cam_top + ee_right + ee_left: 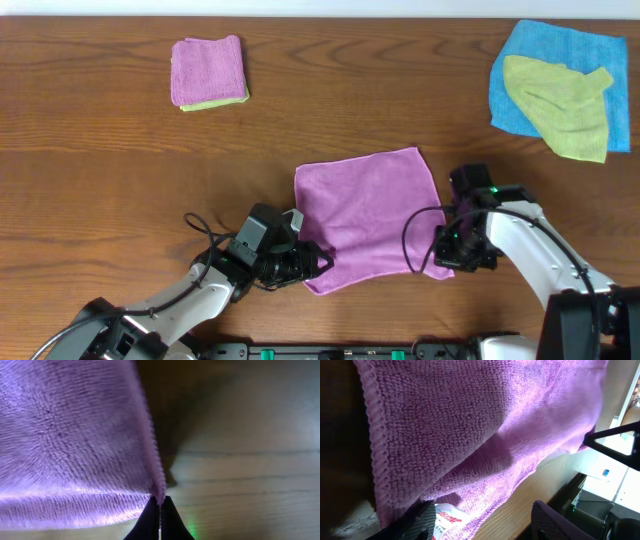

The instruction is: Fold the cloth

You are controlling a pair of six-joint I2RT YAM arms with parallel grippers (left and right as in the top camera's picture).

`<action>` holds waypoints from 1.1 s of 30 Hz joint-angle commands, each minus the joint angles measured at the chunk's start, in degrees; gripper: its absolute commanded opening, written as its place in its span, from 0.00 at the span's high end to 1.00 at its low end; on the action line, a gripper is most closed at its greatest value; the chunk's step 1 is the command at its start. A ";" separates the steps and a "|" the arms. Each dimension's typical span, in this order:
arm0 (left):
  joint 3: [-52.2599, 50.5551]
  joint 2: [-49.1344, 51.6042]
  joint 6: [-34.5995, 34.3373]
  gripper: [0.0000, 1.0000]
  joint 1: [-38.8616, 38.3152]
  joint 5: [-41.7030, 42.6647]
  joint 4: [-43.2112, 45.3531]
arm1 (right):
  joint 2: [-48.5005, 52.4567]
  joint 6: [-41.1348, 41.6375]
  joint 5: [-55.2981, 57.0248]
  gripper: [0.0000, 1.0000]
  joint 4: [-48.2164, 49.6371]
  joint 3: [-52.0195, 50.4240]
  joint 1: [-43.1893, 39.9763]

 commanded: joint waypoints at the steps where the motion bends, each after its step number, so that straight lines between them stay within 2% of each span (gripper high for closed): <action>1: -1.42 1.33 1.44 0.36 0.50 -4.17 -1.33 | -0.20 1.29 1.99 0.98 1.46 -0.44 -1.42; 4: -1.42 1.36 2.86 0.36 0.50 1.31 -1.27 | -0.20 1.33 2.75 0.97 2.56 -0.44 -1.64; 5: -1.42 1.33 3.17 0.34 0.50 4.48 -1.55 | -0.17 1.36 2.73 0.83 2.54 -0.44 -1.64; 7: -1.42 1.33 3.15 0.36 0.50 6.25 -1.29 | -0.17 1.36 2.73 0.49 2.75 -0.44 -1.64; 9: -1.42 1.33 2.69 0.34 0.50 6.51 -1.25 | -0.17 1.36 2.49 0.37 3.26 -0.44 -1.64; 10: -1.40 1.33 2.71 0.34 0.50 7.52 -1.05 | -0.17 1.36 2.08 0.34 3.48 -0.44 -1.64; 14: -0.20 0.24 2.75 0.34 0.50 13.49 -0.83 | -1.09 1.33 -0.70 0.33 3.54 0.35 -1.62; 20: 3.67 -6.16 3.41 0.34 0.50 14.82 -3.87 | -8.04 1.33 -0.68 0.29 2.84 2.43 -1.64; 24: 3.89 -10.99 8.59 0.30 0.50 14.86 -20.04 | -11.67 1.38 -0.72 0.18 4.85 2.71 -1.64; 26: 3.89 -12.74 11.63 0.30 0.50 14.73 -29.35 | -11.96 1.51 -2.21 0.17 6.93 2.71 -1.64; 27: 3.89 -13.42 12.87 0.30 0.50 13.81 -31.15 | -11.87 0.31 -3.85 0.18 9.01 2.67 -1.62; 30: 4.96 -13.79 11.23 0.22 0.50 8.48 -25.42 | -9.64 -8.04 -13.11 0.20 20.94 2.64 -1.62; 33: 6.64 -13.33 10.82 0.17 0.39 1.66 -19.93 | -5.29 -14.88 -17.70 0.22 31.04 2.67 -1.64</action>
